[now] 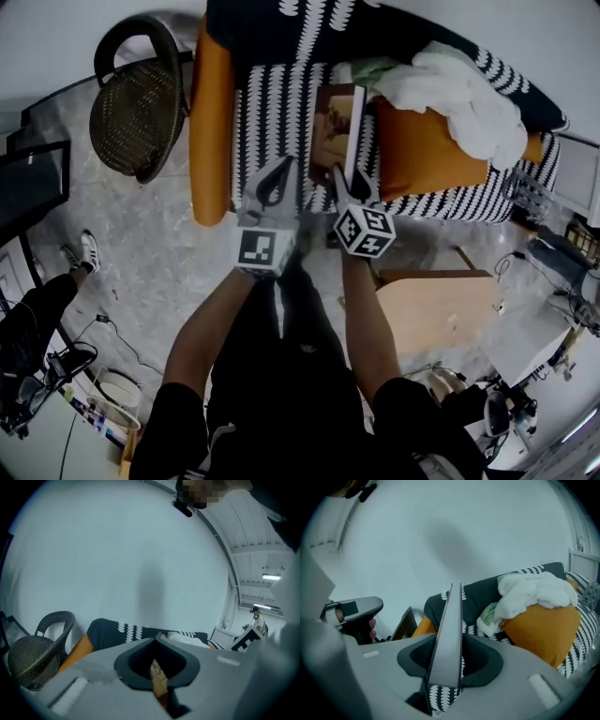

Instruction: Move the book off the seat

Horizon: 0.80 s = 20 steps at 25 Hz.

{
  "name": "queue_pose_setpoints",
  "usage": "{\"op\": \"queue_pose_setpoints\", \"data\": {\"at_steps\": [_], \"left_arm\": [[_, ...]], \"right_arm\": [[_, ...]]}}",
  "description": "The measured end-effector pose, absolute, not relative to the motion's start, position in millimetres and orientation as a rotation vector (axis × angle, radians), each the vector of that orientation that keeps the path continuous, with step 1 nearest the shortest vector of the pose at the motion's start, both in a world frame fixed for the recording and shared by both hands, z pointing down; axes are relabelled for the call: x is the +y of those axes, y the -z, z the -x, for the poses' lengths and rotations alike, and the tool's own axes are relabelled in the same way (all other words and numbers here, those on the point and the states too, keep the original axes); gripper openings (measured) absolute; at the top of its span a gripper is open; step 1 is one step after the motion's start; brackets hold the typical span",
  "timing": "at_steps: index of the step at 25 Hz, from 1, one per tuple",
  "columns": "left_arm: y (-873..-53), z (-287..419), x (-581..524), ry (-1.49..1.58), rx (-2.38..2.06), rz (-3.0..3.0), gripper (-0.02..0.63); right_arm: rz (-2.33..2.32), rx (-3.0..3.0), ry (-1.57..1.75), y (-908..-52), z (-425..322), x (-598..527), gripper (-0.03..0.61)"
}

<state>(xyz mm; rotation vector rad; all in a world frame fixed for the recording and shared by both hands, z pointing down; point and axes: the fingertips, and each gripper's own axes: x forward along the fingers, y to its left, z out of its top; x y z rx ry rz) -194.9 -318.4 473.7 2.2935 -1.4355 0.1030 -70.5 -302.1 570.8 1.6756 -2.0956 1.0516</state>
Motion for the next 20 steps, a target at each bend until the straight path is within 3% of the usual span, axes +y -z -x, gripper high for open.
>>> {"op": "queue_pose_setpoints", "data": {"at_steps": [20], "left_arm": [[-377.0, 187.8, -270.6, -0.071, -1.473, -2.414, 0.006]], "right_arm": [[-1.811, -2.216, -0.874, -418.3, 44.8, -248.7, 0.156]]}}
